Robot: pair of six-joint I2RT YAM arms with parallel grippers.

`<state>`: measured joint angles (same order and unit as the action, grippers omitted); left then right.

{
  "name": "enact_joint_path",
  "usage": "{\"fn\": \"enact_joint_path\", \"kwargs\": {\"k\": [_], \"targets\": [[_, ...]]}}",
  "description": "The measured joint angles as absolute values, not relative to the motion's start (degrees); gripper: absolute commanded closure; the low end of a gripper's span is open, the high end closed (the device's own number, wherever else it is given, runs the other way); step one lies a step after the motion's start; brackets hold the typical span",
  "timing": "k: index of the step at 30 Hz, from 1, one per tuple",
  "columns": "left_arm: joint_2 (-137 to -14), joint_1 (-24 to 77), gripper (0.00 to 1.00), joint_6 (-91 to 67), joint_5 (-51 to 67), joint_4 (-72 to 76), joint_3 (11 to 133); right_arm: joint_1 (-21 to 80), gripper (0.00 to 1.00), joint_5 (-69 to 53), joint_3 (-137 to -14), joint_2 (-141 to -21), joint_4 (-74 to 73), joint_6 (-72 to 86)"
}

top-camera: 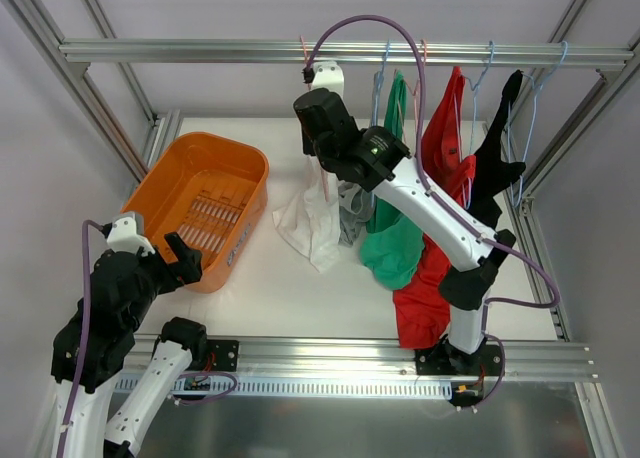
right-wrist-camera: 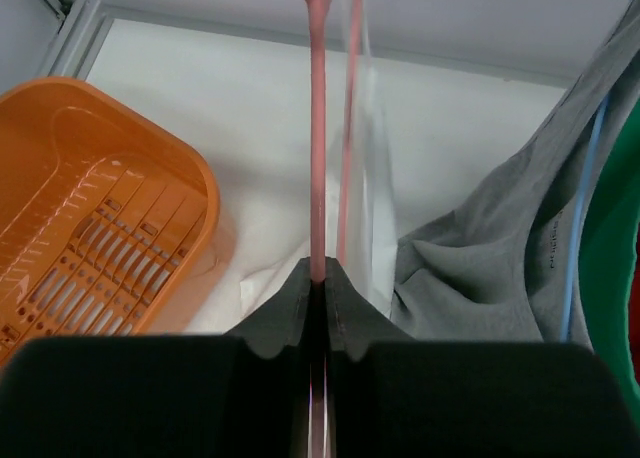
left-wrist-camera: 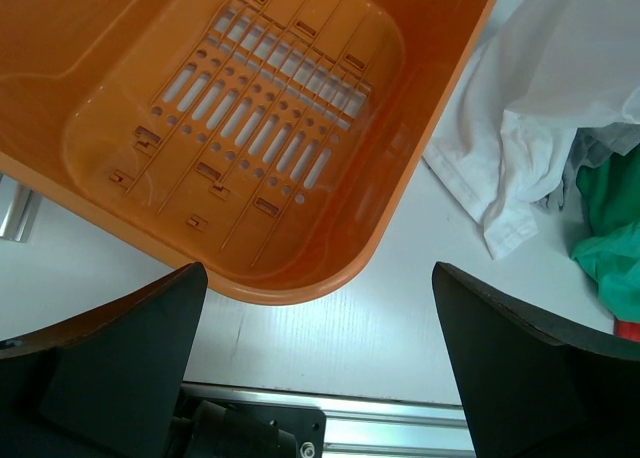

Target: Remove the tank top from the hanger

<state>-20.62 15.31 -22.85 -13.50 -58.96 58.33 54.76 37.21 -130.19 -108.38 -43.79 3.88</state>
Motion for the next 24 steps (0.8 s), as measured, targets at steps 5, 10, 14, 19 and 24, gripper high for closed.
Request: {"fn": "enact_joint_path", "kwargs": {"k": [5, 10, 14, 19, 24], "targets": [[-20.6, 15.3, 0.01, -22.7, -13.0, -59.0, 58.3, 55.1, 1.00, 39.1, -130.3, -108.4, -43.4, 4.0], [-20.6, 15.3, 0.01, -22.0, -12.2, -59.0, 58.3, 55.1, 1.00, 39.1, -130.3, -107.8, -42.3, 3.7], [-20.6, 15.3, 0.01, -21.5, -11.1, -58.9, 58.3, 55.1, 1.00, 37.2, -130.1, -105.4, -42.0, 3.5], [-21.3, 15.3, 0.01, -19.9, -6.3, -57.6, 58.3, 55.1, 1.00, 32.9, -126.2, -98.3, -40.2, 3.5], [-24.3, 15.3, 0.01, -18.3, 4.7, -53.1, 60.3, 55.2, 1.00, 28.1, -118.6, -90.7, -38.9, 3.5]]}}
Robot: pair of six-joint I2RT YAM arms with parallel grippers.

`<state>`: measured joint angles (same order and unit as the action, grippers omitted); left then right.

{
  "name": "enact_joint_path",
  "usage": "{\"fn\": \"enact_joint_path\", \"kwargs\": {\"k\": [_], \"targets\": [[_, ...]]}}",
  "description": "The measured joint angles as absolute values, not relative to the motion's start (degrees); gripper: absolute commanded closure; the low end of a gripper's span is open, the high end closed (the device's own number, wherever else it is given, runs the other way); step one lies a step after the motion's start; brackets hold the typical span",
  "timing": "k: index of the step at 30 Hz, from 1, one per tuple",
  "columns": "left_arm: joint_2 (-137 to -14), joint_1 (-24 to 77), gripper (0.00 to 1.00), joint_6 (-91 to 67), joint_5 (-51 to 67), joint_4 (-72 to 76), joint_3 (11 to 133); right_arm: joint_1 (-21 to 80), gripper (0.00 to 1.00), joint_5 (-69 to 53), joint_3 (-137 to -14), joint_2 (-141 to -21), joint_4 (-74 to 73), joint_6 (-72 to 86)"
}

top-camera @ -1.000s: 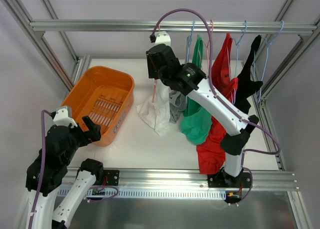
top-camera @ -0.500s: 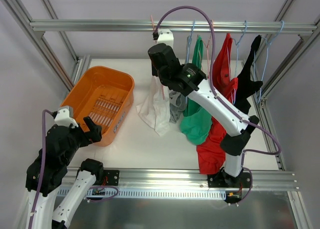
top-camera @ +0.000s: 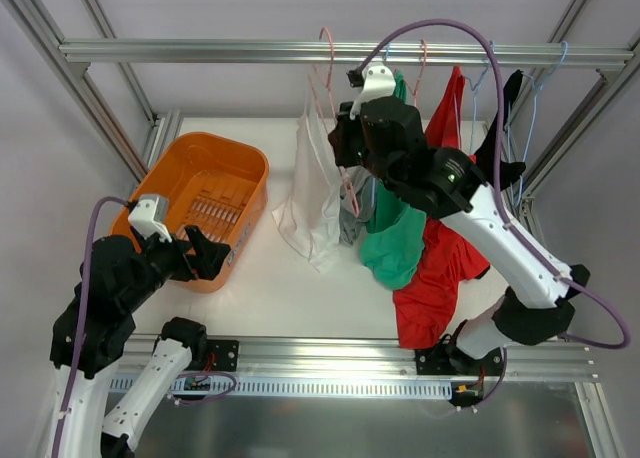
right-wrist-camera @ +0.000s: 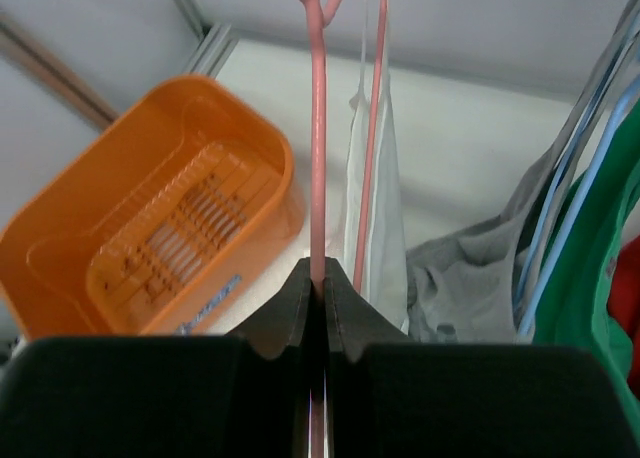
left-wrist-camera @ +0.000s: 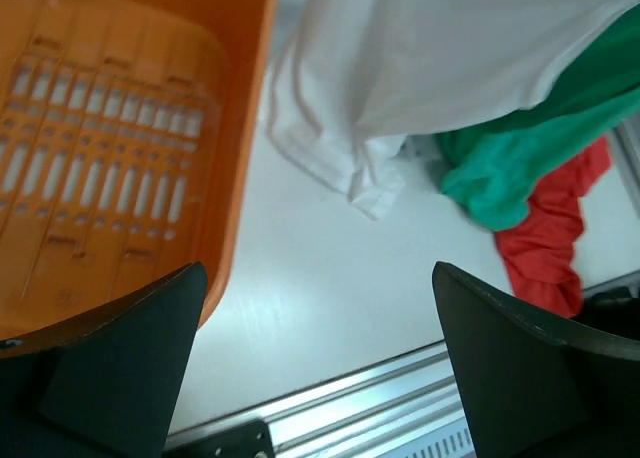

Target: Remove the tank top from the hanger

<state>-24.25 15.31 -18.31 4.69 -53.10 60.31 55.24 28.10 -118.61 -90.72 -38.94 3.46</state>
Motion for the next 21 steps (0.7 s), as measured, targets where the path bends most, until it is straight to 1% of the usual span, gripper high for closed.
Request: {"fn": "enact_joint_path", "kwargs": {"k": [5, 9, 11, 15, 16, 18, 21], "targets": [[-30.6, 15.3, 0.01, -18.0, 13.7, -43.9, 65.3, 56.8, 1.00, 20.8, -105.1, -80.9, -39.2, 3.4], [-37.1, 15.3, 0.01, -19.2, 18.1, -34.1, 67.5, 57.5, 1.00, 13.1, -92.2, -69.6, -40.5, 3.7], [-40.1, 15.3, 0.03, -20.4, 20.9, -28.9, 67.2, 57.5, 1.00, 10.8, -88.0, -63.7, -41.8, 3.9], [-45.5, 18.8, 0.14, -21.7, 26.2, -17.8, 65.5, 57.5, 1.00, 6.7, -84.0, -51.9, -42.8, 4.7], [-47.1, 20.9, 0.20, -21.6, 27.1, -15.5, 65.5, 57.5, 1.00, 5.8, -84.0, -49.8, -42.8, 4.9], [-50.1, 25.7, 0.28, -20.8, 28.2, -11.7, 65.4, 57.5, 1.00, 3.8, -84.1, -46.7, -42.9, 5.1], [-53.6, 32.1, 0.35, -18.7, 28.1, -7.8, 65.8, 57.5, 1.00, 1.1, -84.8, -45.4, -43.6, 5.4]]}}
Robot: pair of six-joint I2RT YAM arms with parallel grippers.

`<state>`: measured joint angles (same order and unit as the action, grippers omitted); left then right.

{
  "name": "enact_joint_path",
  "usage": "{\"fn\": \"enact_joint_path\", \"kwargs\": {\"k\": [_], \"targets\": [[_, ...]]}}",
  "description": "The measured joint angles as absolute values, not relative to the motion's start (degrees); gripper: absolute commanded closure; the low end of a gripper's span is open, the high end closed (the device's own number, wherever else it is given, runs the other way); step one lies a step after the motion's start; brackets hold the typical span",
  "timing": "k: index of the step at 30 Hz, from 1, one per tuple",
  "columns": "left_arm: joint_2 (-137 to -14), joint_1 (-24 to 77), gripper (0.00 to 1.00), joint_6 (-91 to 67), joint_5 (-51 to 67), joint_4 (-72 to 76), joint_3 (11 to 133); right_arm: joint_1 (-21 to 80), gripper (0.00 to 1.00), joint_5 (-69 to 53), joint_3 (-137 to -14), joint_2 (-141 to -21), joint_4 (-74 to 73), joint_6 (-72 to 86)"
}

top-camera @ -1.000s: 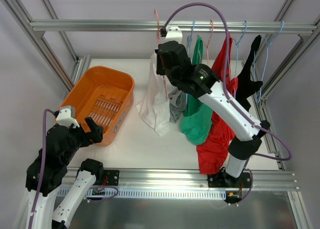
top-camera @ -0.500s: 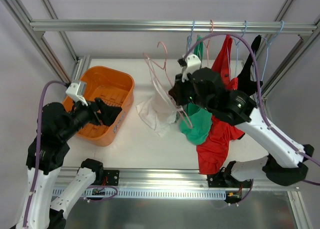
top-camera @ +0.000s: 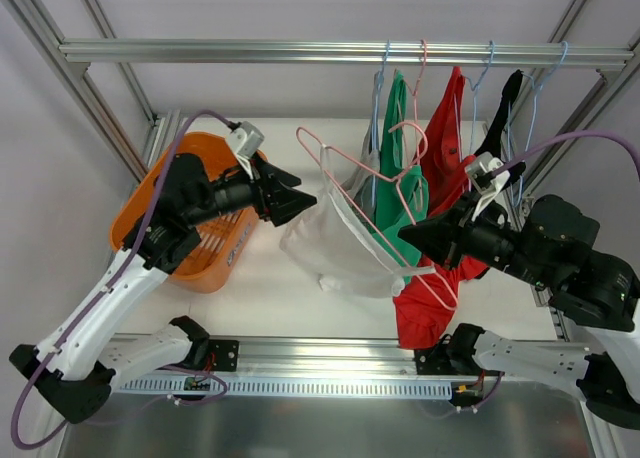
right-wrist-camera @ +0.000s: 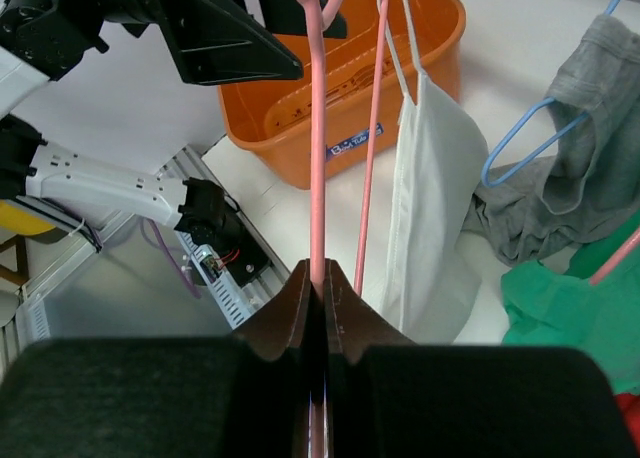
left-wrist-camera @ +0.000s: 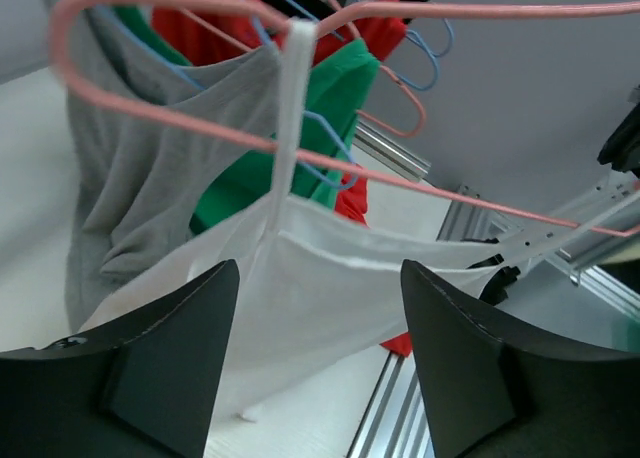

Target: Remove the tank top from the hanger

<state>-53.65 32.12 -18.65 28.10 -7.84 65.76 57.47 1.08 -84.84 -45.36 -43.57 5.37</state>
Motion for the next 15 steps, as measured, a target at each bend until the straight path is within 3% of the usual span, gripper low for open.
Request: {"fn": "enact_joint_path", "kwargs": {"k": [4, 5, 11, 15], "targets": [[-57.1, 37.1, 0.42, -16.4, 26.7, -3.0, 66.1, 57.5, 1.00, -0.4, -84.9, -45.7, -44.6, 5.6], [-57.8, 37.5, 0.50, -15.9, 26.2, -1.9, 66.1, 57.5, 1.00, -0.7, -84.9, -45.8, -44.9, 5.6], [-59.9, 38.2, 0.54, -14.2, 21.9, 2.9, 66.3, 57.5, 1.00, -1.7, -84.9, -45.8, -45.7, 5.9], [-60.3, 38.3, 0.68, -13.5, 19.8, 4.4, 66.3, 57.5, 1.00, -2.2, -84.9, -45.8, -45.8, 5.9]]}}
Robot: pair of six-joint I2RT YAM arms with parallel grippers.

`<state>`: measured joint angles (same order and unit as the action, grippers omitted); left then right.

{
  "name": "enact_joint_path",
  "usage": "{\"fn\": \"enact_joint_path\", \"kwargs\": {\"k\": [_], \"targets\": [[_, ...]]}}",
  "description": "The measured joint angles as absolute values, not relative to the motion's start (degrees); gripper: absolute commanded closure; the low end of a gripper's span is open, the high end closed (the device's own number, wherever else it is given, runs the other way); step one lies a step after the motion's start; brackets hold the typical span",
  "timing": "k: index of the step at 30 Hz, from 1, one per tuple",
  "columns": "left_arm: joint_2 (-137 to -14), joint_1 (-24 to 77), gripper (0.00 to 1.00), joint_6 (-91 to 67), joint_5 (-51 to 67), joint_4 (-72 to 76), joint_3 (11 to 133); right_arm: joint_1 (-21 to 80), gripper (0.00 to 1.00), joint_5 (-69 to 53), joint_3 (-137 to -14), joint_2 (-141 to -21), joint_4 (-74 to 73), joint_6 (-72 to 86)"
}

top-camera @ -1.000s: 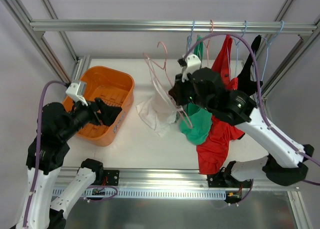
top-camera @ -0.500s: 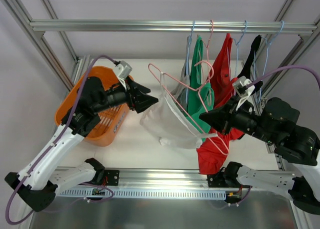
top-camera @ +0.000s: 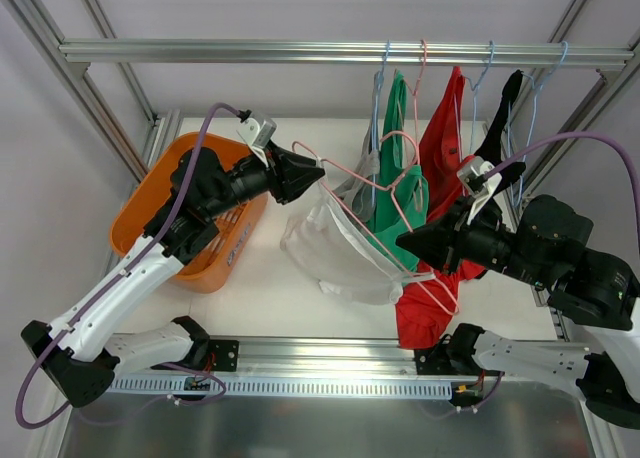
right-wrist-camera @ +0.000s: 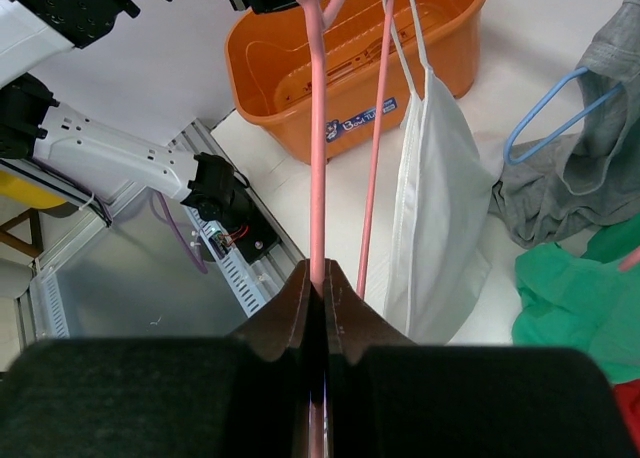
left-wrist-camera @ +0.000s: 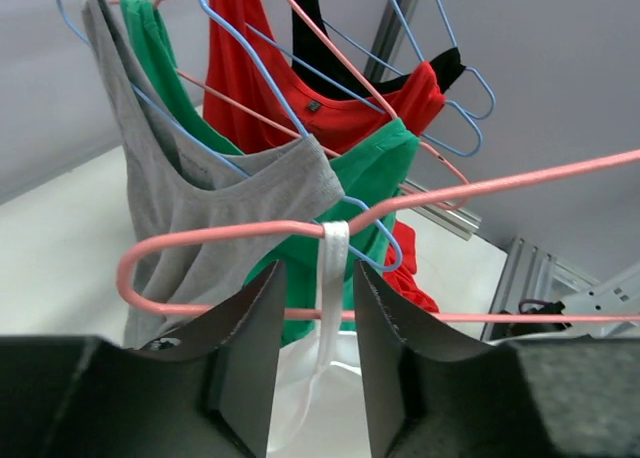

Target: Remove the tank top from the hanger

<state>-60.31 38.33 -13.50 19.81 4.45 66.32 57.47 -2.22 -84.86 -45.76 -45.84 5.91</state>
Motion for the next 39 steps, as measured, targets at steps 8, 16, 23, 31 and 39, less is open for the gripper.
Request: {"fn": "enact_joint_path", "kwargs": {"k": [8, 16, 23, 31, 39], "targets": [[-60.3, 38.3, 0.92, -12.8, 19.0, 5.9, 65.9, 57.5, 1.00, -1.7, -84.9, -45.9, -46.0, 5.8], [-58.5, 38.3, 1.00, -12.9, 17.1, 6.4, 63.9, 57.5, 1.00, 0.9, -84.9, -45.9, -47.2, 4.2], [-54.3, 38.6, 1.00, -15.1, -0.3, 2.5, 63.5, 57.5, 1.00, -4.1, -77.6, -39.3, -48.9, -2.9], [-51.2, 38.7, 1.00, -17.6, 0.3, -3.7, 60.6, 57.5, 1.00, -10.4, -72.6, -25.0, -47.4, -5.8], [-38.9, 38.7, 1.00, -22.2, 23.5, -4.7, 51.0, 57.5, 1.00, -11.5, -60.8, -26.0, -27.4, -6.9]]}}
